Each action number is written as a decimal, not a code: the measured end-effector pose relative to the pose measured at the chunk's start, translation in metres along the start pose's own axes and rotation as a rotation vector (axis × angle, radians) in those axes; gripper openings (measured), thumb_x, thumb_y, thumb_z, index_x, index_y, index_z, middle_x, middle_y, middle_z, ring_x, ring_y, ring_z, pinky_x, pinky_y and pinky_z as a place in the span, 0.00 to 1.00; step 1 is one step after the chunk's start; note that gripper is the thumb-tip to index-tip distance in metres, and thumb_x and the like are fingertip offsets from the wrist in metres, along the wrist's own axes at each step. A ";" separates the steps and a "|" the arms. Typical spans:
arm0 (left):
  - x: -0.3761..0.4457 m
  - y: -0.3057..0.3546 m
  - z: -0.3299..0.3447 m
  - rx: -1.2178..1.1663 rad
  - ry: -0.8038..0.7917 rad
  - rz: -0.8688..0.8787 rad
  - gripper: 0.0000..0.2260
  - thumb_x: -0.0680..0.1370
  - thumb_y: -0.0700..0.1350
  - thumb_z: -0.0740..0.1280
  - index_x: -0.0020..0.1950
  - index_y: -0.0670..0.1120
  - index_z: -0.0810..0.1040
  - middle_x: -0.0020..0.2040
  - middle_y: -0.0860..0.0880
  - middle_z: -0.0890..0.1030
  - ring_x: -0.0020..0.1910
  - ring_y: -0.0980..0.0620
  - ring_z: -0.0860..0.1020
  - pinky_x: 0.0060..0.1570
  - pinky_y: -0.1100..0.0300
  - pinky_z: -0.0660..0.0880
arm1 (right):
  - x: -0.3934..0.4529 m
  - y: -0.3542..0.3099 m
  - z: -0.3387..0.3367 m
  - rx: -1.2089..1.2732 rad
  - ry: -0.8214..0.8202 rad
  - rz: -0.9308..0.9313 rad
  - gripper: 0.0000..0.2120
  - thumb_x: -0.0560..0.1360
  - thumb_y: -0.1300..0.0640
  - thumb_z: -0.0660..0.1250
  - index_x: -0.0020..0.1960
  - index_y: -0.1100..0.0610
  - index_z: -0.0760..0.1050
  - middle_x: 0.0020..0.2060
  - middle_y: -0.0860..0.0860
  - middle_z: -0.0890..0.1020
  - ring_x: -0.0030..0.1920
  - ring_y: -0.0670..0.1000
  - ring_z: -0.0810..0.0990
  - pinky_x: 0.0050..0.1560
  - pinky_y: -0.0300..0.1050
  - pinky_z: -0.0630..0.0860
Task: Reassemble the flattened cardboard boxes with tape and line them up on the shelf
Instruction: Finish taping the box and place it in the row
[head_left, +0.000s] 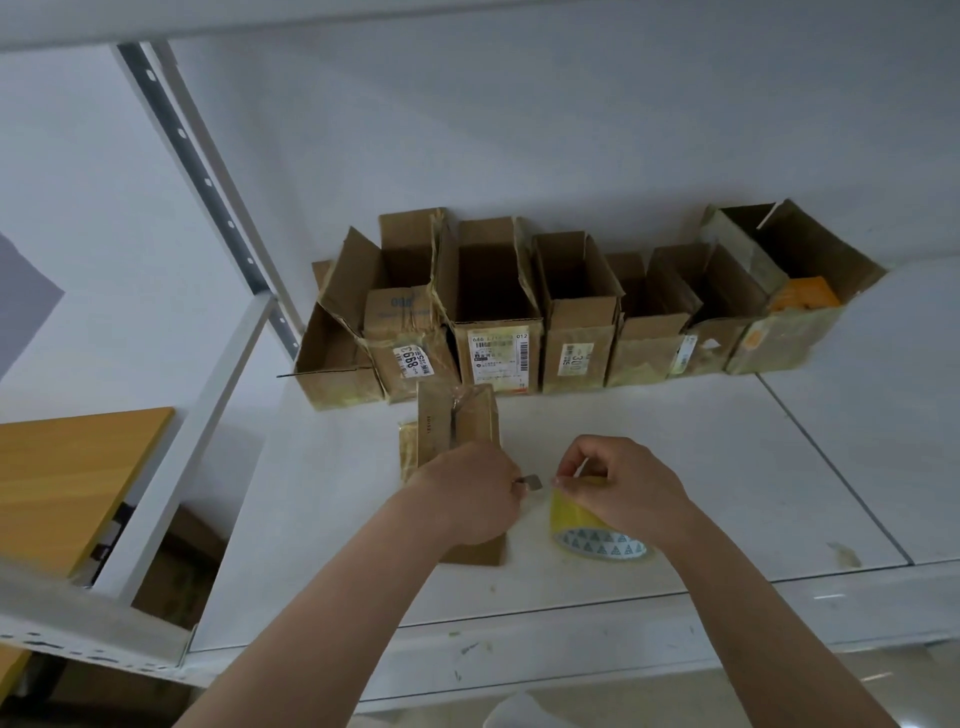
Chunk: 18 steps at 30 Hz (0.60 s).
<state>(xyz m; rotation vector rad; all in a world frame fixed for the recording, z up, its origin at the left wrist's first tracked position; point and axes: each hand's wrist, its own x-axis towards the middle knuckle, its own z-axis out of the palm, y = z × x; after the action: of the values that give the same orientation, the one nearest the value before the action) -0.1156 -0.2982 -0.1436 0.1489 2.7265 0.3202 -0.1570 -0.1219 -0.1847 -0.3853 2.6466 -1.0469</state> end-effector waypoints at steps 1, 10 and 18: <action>0.002 0.002 0.001 0.035 0.010 -0.021 0.16 0.84 0.49 0.54 0.40 0.45 0.72 0.41 0.47 0.73 0.48 0.44 0.78 0.48 0.53 0.75 | 0.000 -0.001 0.000 -0.003 0.010 -0.004 0.06 0.71 0.45 0.71 0.41 0.37 0.75 0.36 0.41 0.80 0.38 0.40 0.78 0.35 0.39 0.67; 0.008 0.005 0.012 0.171 0.185 -0.048 0.18 0.84 0.51 0.51 0.52 0.45 0.78 0.50 0.46 0.79 0.52 0.44 0.79 0.47 0.55 0.76 | -0.002 0.001 0.003 0.044 0.032 0.060 0.07 0.73 0.46 0.70 0.38 0.43 0.75 0.37 0.42 0.81 0.39 0.43 0.79 0.38 0.42 0.73; 0.012 -0.006 0.027 -0.060 0.475 -0.173 0.13 0.78 0.57 0.64 0.45 0.50 0.66 0.36 0.53 0.70 0.43 0.44 0.79 0.38 0.56 0.72 | -0.001 0.007 0.012 0.110 -0.004 0.140 0.07 0.74 0.46 0.70 0.38 0.44 0.76 0.41 0.42 0.81 0.43 0.44 0.79 0.47 0.48 0.76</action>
<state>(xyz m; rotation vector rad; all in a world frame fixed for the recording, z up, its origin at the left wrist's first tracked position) -0.1160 -0.2969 -0.1738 -0.2059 3.1627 0.4333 -0.1531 -0.1243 -0.1974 -0.1760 2.5560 -1.1387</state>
